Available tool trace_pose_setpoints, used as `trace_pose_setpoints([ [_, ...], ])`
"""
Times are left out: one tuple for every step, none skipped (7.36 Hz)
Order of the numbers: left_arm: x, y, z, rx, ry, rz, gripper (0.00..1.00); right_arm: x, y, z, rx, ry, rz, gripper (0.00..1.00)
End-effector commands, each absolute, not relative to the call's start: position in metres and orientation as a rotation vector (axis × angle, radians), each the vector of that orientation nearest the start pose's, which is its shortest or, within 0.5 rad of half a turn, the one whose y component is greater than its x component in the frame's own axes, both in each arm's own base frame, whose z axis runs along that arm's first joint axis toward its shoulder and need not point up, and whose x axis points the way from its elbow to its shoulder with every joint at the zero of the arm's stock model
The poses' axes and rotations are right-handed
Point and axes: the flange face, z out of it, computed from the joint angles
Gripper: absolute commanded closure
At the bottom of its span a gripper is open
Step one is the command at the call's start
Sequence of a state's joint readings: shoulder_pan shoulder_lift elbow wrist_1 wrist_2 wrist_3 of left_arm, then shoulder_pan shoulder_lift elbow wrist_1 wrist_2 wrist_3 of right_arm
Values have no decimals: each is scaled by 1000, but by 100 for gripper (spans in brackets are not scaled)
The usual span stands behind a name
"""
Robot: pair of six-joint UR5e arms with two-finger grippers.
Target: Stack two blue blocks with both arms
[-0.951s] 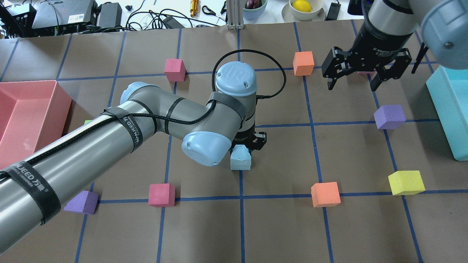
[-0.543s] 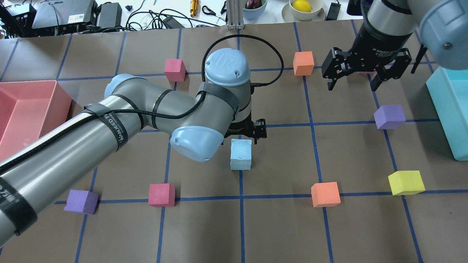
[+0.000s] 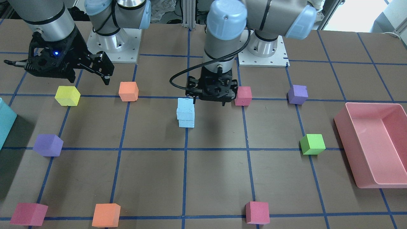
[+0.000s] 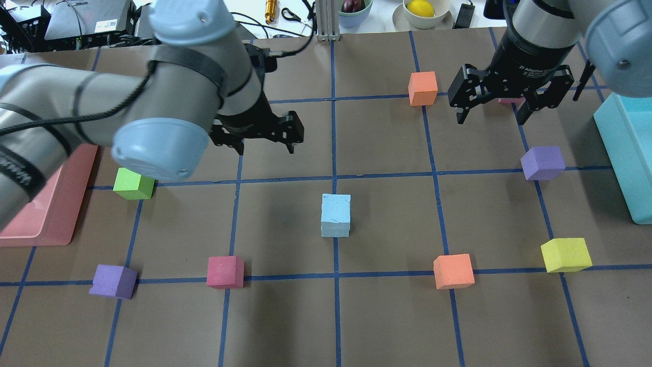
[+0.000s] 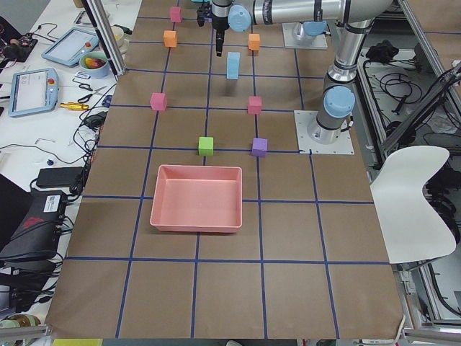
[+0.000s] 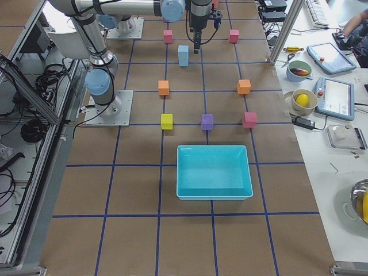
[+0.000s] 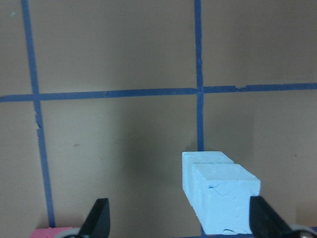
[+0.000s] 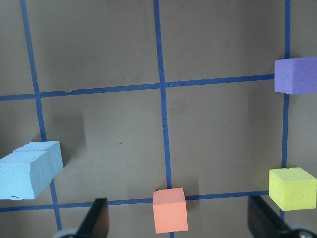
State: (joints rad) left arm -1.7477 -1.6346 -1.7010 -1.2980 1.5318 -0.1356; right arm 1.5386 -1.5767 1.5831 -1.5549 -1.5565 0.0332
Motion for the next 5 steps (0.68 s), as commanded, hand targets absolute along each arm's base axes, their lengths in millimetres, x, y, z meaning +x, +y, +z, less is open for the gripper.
trace_pose_setpoints([
  [-172, -474, 489, 46, 3144, -118, 0, 118, -492, 483, 103, 3126, 34, 0],
  [-158, -476, 513, 0, 3142, -118, 0, 118, -492, 481, 101, 3126, 38, 0],
  [-127, -484, 512, -98, 3151, -70, 0, 119, -492, 482, 99, 3123, 36, 0],
  [-112, -485, 521, -51, 3149, -94, 0, 119, -492, 481, 96, 3123, 38, 0],
  [-104, -488, 521, 24, 3142, -102, 0, 119, -492, 481, 89, 3123, 38, 0],
])
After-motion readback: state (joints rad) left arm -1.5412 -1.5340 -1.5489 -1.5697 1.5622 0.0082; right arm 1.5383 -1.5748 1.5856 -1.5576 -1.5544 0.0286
